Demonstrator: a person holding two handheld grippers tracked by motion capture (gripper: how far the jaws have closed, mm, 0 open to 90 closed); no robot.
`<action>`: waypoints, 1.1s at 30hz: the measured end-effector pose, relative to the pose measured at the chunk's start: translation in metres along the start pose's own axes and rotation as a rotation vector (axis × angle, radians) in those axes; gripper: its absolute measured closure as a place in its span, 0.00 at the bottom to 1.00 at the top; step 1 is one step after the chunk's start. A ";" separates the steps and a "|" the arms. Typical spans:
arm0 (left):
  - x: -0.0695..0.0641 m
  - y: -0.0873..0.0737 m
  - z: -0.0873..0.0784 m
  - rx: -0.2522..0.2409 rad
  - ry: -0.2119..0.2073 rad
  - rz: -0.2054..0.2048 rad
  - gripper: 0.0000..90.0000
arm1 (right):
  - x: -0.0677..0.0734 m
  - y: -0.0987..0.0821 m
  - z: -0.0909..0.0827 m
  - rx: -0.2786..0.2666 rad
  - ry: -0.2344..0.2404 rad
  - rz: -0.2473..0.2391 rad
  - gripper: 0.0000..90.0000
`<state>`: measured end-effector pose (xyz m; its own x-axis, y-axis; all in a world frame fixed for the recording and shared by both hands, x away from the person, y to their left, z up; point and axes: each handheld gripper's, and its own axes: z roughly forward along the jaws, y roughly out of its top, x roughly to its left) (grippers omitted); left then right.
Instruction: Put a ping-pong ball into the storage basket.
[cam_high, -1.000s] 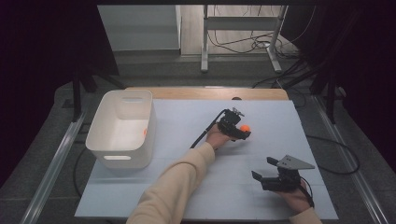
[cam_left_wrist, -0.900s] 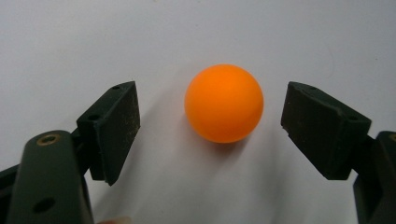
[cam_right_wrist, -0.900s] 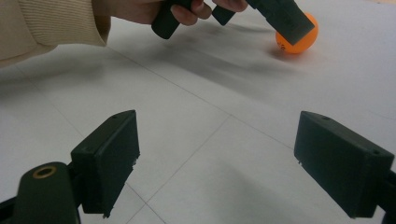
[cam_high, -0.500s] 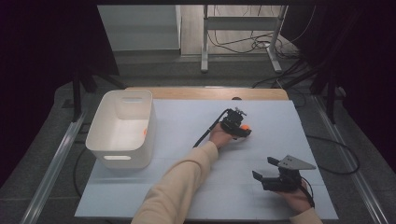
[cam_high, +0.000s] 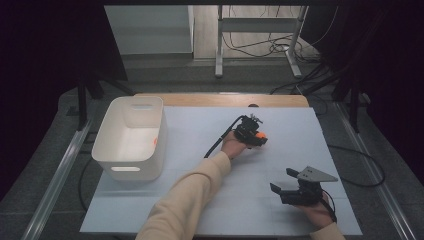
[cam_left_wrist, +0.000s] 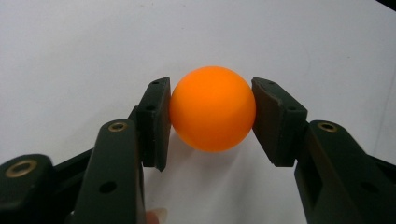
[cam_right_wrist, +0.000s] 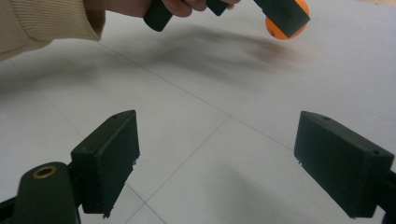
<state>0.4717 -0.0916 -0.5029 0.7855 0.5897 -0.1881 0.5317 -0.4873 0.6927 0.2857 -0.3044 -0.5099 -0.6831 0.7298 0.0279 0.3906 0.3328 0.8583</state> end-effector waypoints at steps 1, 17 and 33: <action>-0.001 0.000 -0.003 0.000 0.002 0.005 0.56 | 0.000 0.000 0.000 0.000 0.000 0.000 0.16; 0.001 -0.018 -0.033 -0.029 0.005 0.003 0.56 | 0.001 0.000 0.001 0.007 -0.005 -0.005 0.16; 0.007 -0.038 -0.058 -0.044 0.022 -0.009 0.56 | 0.001 0.000 0.002 0.013 -0.011 -0.011 0.16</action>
<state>0.4388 -0.0314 -0.4905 0.7732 0.6083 -0.1793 0.5238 -0.4532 0.7212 0.2858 -0.3028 -0.5110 -0.6805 0.7326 0.0129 0.3913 0.3485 0.8517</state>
